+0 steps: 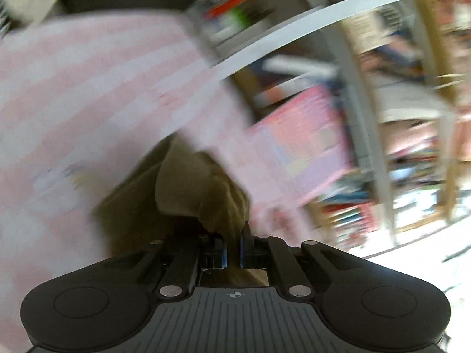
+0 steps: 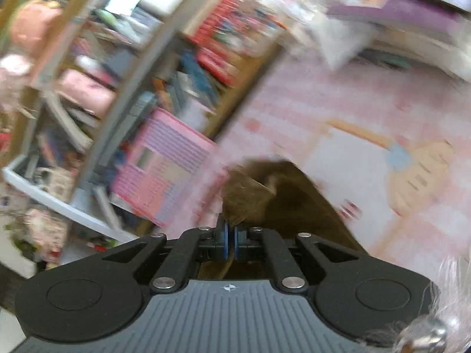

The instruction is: Fold clothes

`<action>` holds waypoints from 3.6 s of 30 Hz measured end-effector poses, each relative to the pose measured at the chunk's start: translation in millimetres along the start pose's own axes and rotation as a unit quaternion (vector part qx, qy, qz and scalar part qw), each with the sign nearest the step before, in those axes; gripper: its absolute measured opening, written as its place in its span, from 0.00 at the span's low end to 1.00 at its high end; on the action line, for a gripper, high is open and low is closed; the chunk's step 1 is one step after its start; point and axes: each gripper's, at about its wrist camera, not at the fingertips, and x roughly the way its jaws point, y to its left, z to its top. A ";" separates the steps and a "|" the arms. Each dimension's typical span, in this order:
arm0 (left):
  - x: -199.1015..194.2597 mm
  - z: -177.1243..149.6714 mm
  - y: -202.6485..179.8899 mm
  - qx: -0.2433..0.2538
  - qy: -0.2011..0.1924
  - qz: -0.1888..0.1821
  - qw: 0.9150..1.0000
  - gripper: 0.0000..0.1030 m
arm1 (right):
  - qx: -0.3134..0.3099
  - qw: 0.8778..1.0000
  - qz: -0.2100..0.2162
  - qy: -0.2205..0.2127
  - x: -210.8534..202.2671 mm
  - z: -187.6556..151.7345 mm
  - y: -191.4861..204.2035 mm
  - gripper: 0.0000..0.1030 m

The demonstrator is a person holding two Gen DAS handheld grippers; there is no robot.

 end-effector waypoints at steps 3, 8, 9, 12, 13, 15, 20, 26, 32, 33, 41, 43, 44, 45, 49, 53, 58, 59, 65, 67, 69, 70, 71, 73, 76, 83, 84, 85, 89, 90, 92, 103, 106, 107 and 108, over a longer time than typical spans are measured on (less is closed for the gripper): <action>10.4 -9.7 19.9 -0.007 0.022 0.035 0.999 0.06 | 0.013 0.996 -0.071 0.044 19.5 -17.8 -27.4 0.04; 6.2 -13.8 21.1 0.014 0.022 0.047 0.999 0.17 | -0.022 0.993 -0.109 0.049 26.8 -30.9 -35.1 0.13; 3.3 -13.6 20.4 0.019 0.021 0.049 0.998 0.17 | -0.028 0.992 -0.114 0.047 25.7 -32.4 -34.9 0.17; -8.1 -8.7 20.8 0.001 0.000 0.038 0.999 0.26 | -0.044 0.991 -0.125 0.024 16.6 -29.6 -26.8 0.23; -11.1 -8.6 23.3 -0.004 -0.004 0.035 0.999 0.28 | -0.049 0.990 -0.131 0.018 15.8 -28.5 -24.6 0.24; -10.5 -7.5 24.9 -0.010 -0.006 0.043 0.999 0.27 | -0.057 0.988 -0.142 0.020 17.7 -30.7 -27.0 0.25; -14.4 -9.9 -8.5 0.054 -0.040 0.037 0.997 0.08 | -0.077 0.986 -0.144 0.017 24.4 -32.7 -27.7 0.14; -17.0 -12.3 -8.1 0.085 -0.039 0.095 0.991 0.08 | -0.092 0.986 -0.141 0.015 26.7 -35.8 -28.6 0.13; -28.0 -19.2 6.7 0.060 -0.035 0.114 0.991 0.18 | -0.085 0.985 -0.150 0.020 24.4 -36.5 -29.3 0.21; -29.8 -20.4 9.1 0.056 -0.034 0.117 0.991 0.23 | -0.085 0.984 -0.156 0.019 22.8 -36.0 -28.5 0.24; -14.8 -22.2 22.0 -0.009 -0.033 0.098 0.995 0.50 | -0.080 0.982 -0.168 0.033 25.8 -36.8 -31.9 0.29; -8.6 -22.0 24.6 -0.028 -0.033 0.090 0.995 0.50 | -0.090 0.981 -0.168 0.036 30.6 -39.0 -28.3 0.30; -5.4 -21.9 26.0 -0.037 -0.033 0.086 0.995 0.48 | -0.096 0.980 -0.170 0.034 32.8 -39.7 -26.2 0.31; -2.3 -21.8 27.3 -0.047 -0.033 0.081 0.995 0.46 | -0.103 0.979 -0.172 0.032 35.0 -40.3 -24.1 0.31; 15.1 -17.6 24.0 -0.056 -0.026 0.078 0.995 0.13 | -0.120 0.978 -0.166 0.036 50.1 -33.3 -19.4 0.14; 19.1 -12.6 -14.3 0.019 -0.034 0.071 0.997 0.08 | -0.136 0.979 -0.154 0.002 66.0 -12.5 0.7 0.11; -3.3 -13.4 -21.2 0.036 -0.059 0.056 0.996 0.08 | -0.164 0.980 -0.097 -0.047 49.4 -3.6 28.9 0.11; -3.4 -11.6 -9.3 0.022 -0.057 0.070 0.996 0.08 | -0.161 0.981 -0.100 -0.041 50.2 -5.4 25.1 0.11; -0.9 -12.5 23.2 -0.013 -0.042 0.073 0.996 0.11 | -0.138 0.981 -0.133 0.014 77.4 -20.5 -6.1 0.11; 0.2 -10.1 24.7 -0.004 -0.035 0.076 0.996 0.14 | -0.137 0.981 -0.140 0.015 79.4 -23.5 -7.2 0.13; -1.4 -8.6 25.5 0.005 -0.028 0.081 0.996 0.20 | -0.141 0.978 -0.150 0.017 77.6 -25.9 -5.1 0.24; -4.1 -8.5 25.1 0.009 -0.025 0.085 0.996 0.27 | -0.144 0.977 -0.156 0.013 74.1 -26.4 -4.4 0.28; -7.9 -9.2 23.0 0.016 -0.030 0.091 0.995 0.34 | -0.147 0.976 -0.160 0.009 69.3 -26.6 -3.9 0.33; -15.5 -10.5 18.6 0.031 -0.040 0.104 0.993 0.55 | -0.153 0.975 -0.163 -0.001 58.9 -26.1 -2.2 0.34; -32.0 -14.4 13.5 0.059 -0.057 0.121 0.989 0.57 | -0.179 0.970 -0.164 -0.022 43.0 -23.1 6.0 0.34; -58.4 -33.3 -14.4 0.127 -0.115 0.128 0.977 0.57 | -0.290 0.950 -0.102 -0.050 51.7 0.4 48.2 0.14; -58.3 -37.0 -18.6 0.128 -0.118 0.125 0.977 0.57 | -0.300 0.948 -0.092 -0.043 60.8 5.7 54.0 0.11; -57.6 -40.8 -22.3 0.125 -0.122 0.126 0.976 0.57 | -0.311 0.946 -0.082 -0.036 70.0 11.0 59.7 0.10; -54.8 -57.3 -37.3 0.116 -0.138 0.133 0.975 0.57 | -0.339 0.939 -0.060 0.002 117.9 33.3 74.1 0.06; -54.2 -62.4 -41.1 0.115 -0.142 0.137 0.974 0.57 | -0.344 0.937 -0.057 0.012 130.0 38.7 76.9 0.05; -50.7 -71.6 -50.4 0.108 -0.150 0.147 0.972 0.57 | -0.353 0.934 -0.052 0.032 153.2 49.3 80.6 0.05; -25.6 -131.8 -101.3 0.095 -0.177 0.194 0.960 0.57 | -0.368 0.920 -0.023 0.131 224.0 80.8 48.5 0.00; -17.2 -145.8 -108.5 0.090 -0.177 0.203 0.959 0.57 | -0.381 0.915 -0.002 0.130 212.8 84.4 49.2 0.00; -12.9 -150.4 -111.5 0.089 -0.175 0.205 0.959 0.57 | -0.389 0.913 0.009 0.127 204.1 85.2 49.2 0.00; -8.7 -154.9 -114.5 0.087 -0.174 0.208 0.959 0.58 | -0.399 0.908 0.019 0.128 194.3 84.5 47.8 0.00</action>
